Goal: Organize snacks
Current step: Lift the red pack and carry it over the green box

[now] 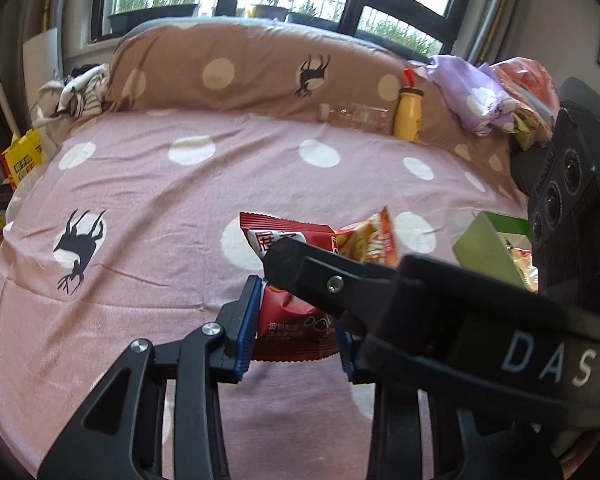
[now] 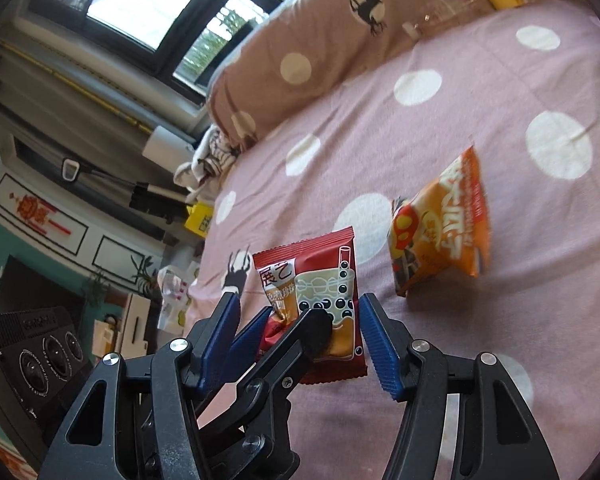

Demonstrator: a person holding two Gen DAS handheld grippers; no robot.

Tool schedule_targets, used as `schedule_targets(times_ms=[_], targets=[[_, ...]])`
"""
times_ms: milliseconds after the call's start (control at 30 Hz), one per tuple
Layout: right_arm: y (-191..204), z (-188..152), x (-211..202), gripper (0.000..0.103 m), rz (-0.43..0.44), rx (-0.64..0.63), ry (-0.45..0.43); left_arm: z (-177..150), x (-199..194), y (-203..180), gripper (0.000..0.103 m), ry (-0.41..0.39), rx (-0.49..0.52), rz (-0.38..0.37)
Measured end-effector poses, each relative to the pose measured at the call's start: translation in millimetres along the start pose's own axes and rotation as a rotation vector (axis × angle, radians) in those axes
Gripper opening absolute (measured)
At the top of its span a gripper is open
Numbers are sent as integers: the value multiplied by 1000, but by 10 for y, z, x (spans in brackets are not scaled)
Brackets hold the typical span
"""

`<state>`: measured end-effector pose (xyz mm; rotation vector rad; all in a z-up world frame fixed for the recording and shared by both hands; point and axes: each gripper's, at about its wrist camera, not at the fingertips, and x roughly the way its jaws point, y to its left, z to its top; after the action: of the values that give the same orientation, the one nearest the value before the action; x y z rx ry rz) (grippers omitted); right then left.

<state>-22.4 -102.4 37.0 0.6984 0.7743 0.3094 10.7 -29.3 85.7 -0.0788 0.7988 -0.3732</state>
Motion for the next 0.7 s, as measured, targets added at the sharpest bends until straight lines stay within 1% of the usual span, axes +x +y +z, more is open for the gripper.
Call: schedule_targets(times_ms=[200, 467, 567, 633, 700], targets=[[24, -45, -370, 64, -16, -6, -83, 19, -180, -250, 33, -43, 56, -47], [53, -72, -819, 64, -66, -36, -173, 41, -356, -598, 33, -93, 121, -121], [21, -76, -987, 64, -69, -24, -215, 54, -402, -760, 33, -107, 151, -144], [-17, -75, -1119, 64, -93, -16, -242, 59, -412, -903, 33, -113, 176, -167], [-49, -71, -1238, 64, -134, -14, -269, 59, -406, -1069, 32, -112, 206, -189]])
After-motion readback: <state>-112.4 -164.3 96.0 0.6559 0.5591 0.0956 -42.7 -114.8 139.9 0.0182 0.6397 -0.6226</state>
